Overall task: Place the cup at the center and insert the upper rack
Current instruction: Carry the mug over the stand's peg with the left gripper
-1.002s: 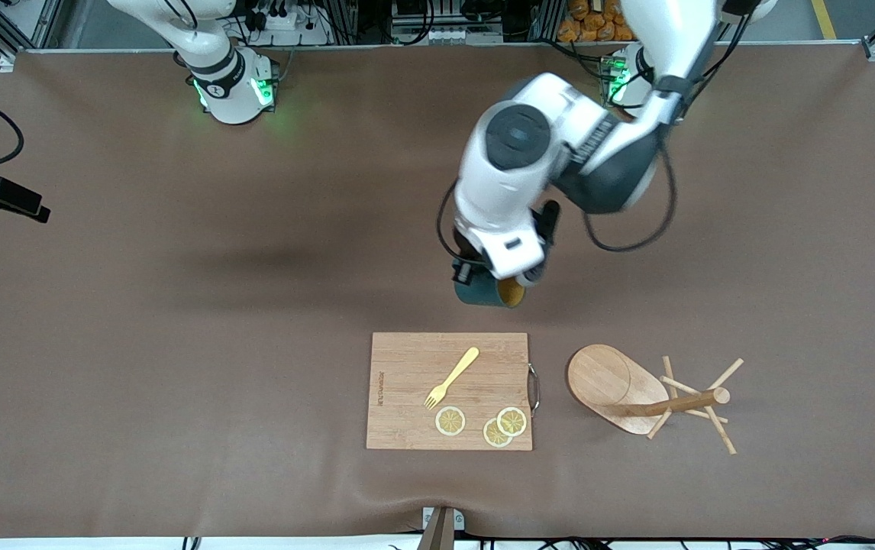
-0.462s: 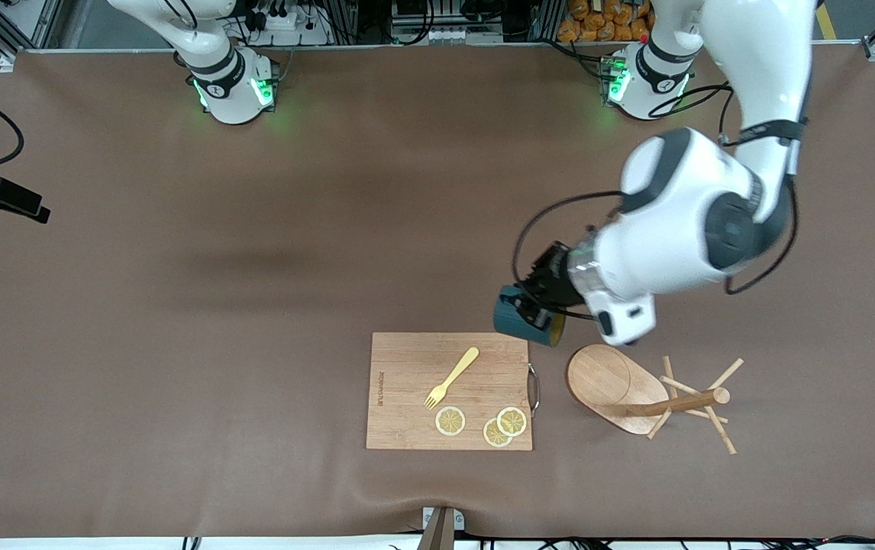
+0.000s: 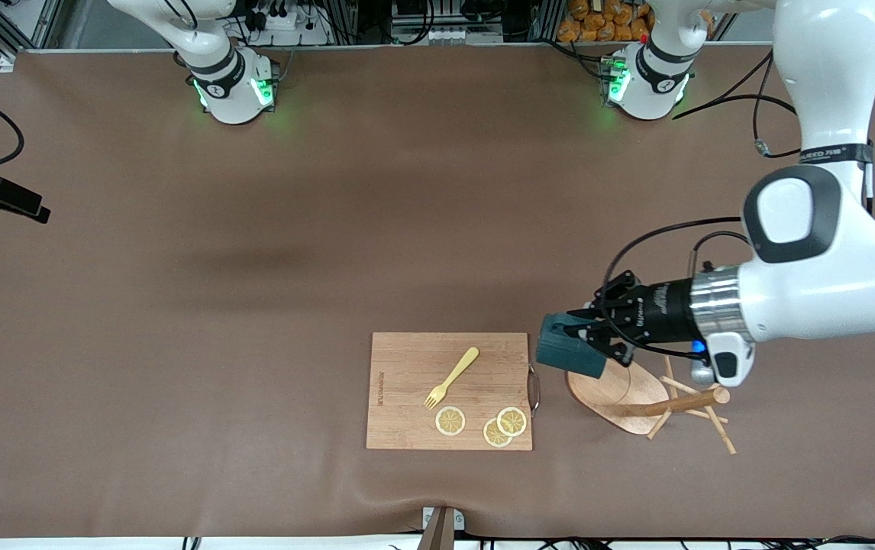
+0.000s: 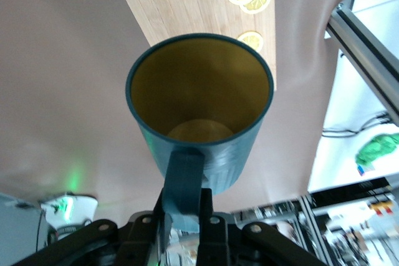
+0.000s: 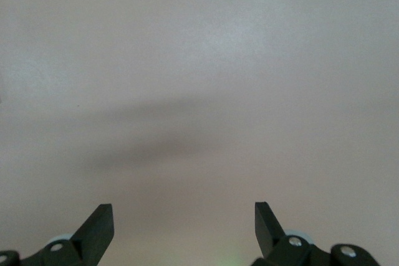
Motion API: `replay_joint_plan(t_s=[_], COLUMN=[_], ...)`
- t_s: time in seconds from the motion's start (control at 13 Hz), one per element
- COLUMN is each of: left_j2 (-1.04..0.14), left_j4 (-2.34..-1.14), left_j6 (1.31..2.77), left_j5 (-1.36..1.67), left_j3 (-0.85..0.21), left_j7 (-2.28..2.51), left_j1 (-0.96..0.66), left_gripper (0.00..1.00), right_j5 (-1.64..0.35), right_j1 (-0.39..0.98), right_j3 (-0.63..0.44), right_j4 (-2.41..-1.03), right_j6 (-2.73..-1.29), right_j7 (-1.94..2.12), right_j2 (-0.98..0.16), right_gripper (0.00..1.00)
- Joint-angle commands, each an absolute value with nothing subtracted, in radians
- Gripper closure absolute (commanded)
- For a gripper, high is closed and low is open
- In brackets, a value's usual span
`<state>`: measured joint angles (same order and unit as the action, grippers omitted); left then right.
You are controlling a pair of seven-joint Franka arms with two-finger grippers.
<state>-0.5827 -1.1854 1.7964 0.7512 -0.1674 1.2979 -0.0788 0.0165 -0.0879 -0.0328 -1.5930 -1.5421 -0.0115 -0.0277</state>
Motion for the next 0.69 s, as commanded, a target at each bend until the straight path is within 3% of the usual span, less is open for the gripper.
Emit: replay_joint_plan(t_s=[0.0, 0.62], left_j2=[-0.595, -0.683], left_j4=[-1.198, -1.198], left_j6=[1.752, 1.671], left_j5=[0.868, 1.1], left_j3=[-0.179, -0.178], left_j7=[1.232, 1.174], left_j1=[0.004, 0.144], left_gripper=[1.0, 1.0], right_j5=[0.006, 0.006], right_j1=[-0.094, -0.095], right_j3=[-0.031, -0.031], right_j4=[-1.601, -1.603], right_j6=[-1.548, -1.532], right_j7=[-0.005, -0.005], right_j2=[-0.018, -0.017], right_gripper=[0.0, 0.0])
